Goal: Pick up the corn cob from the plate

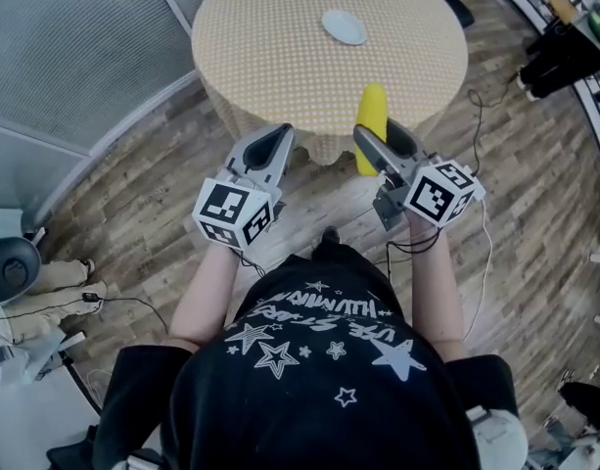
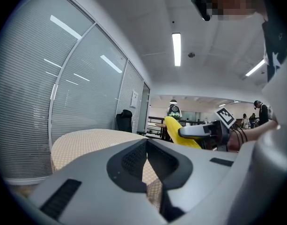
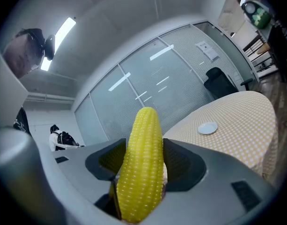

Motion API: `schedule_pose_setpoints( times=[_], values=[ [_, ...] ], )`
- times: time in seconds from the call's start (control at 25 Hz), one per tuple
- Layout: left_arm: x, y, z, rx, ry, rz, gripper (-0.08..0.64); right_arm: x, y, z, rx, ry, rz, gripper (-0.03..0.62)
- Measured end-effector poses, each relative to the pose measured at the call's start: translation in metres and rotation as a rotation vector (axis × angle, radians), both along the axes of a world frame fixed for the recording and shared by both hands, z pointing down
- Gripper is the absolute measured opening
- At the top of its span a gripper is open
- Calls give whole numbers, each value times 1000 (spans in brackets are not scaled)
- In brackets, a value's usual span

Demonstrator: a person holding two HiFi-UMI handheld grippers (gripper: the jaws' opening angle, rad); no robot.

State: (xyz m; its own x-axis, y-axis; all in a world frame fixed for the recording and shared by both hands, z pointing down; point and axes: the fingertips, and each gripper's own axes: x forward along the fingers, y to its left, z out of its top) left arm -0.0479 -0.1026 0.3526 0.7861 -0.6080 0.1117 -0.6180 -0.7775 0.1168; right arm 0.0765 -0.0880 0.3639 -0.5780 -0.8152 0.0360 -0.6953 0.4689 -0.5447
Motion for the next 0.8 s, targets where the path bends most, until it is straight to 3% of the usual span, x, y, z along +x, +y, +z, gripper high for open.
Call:
schedule_pose_setpoints(
  times=[0.52, 0.8],
  values=[
    [-75, 126, -6, 13, 15, 61, 8, -65, 126, 2, -1, -5, 96, 258],
    [-100, 167, -8, 43, 17, 97, 8, -92, 160, -3, 12, 1, 111, 258]
  ],
)
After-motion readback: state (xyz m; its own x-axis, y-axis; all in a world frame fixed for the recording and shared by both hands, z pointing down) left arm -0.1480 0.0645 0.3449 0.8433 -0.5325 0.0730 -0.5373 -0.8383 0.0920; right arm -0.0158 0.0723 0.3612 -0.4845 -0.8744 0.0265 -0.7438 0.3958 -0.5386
